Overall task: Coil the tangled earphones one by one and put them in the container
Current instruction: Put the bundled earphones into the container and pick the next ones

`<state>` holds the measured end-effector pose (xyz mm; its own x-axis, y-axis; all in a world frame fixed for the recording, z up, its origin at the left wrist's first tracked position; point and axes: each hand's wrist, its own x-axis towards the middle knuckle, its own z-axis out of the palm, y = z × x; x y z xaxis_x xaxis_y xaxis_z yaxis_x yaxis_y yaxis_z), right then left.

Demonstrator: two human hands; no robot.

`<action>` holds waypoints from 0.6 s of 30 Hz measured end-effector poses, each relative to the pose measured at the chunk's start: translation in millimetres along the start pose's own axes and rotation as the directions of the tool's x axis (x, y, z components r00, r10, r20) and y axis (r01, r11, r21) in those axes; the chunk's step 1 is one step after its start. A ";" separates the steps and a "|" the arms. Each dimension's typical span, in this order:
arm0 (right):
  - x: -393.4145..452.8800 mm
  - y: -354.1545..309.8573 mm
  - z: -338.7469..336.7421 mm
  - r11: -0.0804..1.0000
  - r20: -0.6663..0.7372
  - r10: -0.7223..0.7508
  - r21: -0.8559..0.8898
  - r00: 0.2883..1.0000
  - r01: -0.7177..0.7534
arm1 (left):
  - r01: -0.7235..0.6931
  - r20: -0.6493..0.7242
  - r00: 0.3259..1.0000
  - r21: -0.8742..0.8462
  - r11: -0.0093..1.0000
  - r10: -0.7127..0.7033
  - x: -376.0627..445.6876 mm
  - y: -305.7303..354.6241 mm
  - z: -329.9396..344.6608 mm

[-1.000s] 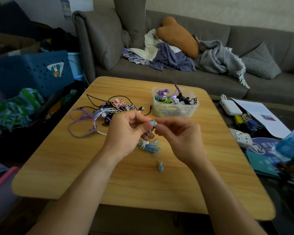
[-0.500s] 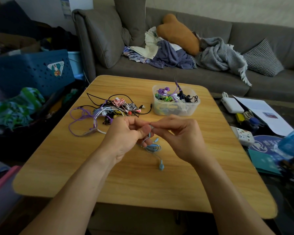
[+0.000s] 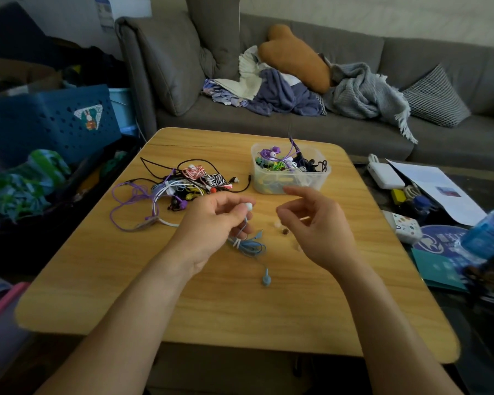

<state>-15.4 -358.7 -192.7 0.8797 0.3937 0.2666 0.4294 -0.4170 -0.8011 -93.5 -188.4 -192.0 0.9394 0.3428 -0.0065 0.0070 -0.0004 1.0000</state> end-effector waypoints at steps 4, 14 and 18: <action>-6.1 -3.0 -8.0 0.973 0.248 0.091 -0.227 0.964 -0.033 | 0.218 0.013 0.974 -0.293 0.931 -0.225 3.4 3.3 -5.2; -14.3 -5.1 6.5 0.959 0.457 0.099 -0.280 0.884 0.038 | 0.125 -0.092 0.987 -0.058 0.990 -0.130 2.9 4.9 -7.4; -9.4 1.5 0.0 0.991 0.219 0.037 -0.134 0.975 -0.008 | 0.214 0.070 0.976 -0.149 0.966 -0.205 0.2 10.1 -10.5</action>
<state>-23.0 -363.0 -196.5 0.8291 0.5476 0.1129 0.4461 -0.5259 -0.7242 -96.9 -178.4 -181.9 0.9396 0.2689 -0.2117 0.1564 0.2127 0.9645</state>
